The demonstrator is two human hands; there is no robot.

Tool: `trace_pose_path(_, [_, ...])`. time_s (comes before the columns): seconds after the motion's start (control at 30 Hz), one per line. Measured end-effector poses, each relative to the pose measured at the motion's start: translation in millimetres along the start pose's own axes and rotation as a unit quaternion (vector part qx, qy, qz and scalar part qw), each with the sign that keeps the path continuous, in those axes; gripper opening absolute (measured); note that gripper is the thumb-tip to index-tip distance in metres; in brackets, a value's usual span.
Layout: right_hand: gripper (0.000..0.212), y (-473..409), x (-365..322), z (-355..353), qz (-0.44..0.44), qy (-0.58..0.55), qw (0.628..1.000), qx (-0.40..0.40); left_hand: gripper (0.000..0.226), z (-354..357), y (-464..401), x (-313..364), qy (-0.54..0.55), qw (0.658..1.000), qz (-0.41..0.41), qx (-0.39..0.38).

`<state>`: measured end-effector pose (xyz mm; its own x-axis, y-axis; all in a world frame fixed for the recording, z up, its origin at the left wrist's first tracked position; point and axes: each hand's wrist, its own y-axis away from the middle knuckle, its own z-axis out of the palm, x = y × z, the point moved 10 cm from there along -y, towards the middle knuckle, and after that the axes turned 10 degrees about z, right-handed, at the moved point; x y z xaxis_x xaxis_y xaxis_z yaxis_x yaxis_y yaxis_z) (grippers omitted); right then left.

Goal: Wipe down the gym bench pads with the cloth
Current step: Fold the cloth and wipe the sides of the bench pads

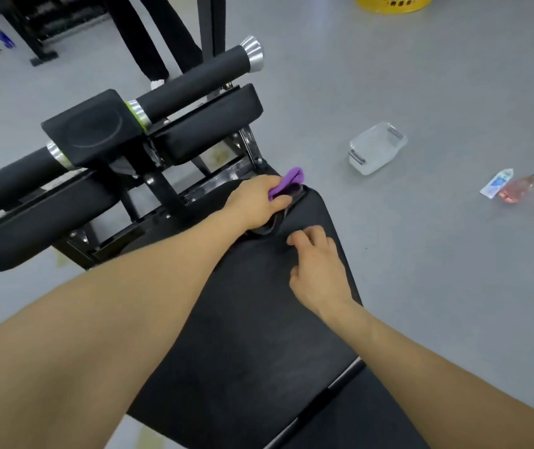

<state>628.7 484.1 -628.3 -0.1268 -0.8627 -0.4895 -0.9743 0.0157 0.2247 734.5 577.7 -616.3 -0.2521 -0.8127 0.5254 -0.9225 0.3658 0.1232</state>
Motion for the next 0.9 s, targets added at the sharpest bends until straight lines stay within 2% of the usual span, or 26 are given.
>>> trace_pose_path(0.2, [0.044, 14.0, -22.8, 9.0, 0.035, 0.02, 0.999, -0.03, 0.003, -23.7, 80.9, -39.3, -0.027, 0.999, -0.039, 0.007])
trace_pose_path(0.33, [0.046, 37.9, -54.6, 29.6, 0.04, 0.034, 0.997, -0.055, 0.015, -34.4, 128.5, -47.7, -0.054, 0.997, -0.046, 0.013])
trace_pose_path(0.47, [0.049, 67.7, -81.3, 56.6, 0.048, 0.042, 0.995, -0.074, 0.002, -41.5, 171.6, -60.5, -0.065, 0.996, -0.06, 0.018])
trace_pose_path(0.67, [0.053, 103.5, -108.8, 89.3, 0.056, 0.042, 0.995, -0.076, 0.014, -57.4, 257.8, -107.2, -0.103, 0.99, -0.091, 0.023])
trace_pose_path(0.9, [0.053, 143.3, -119.0, 116.9, 0.057, 0.044, 0.993, -0.098, 0.014, -64.5, 321.2, -129.5, -0.058, 0.985, -0.103, 0.124])
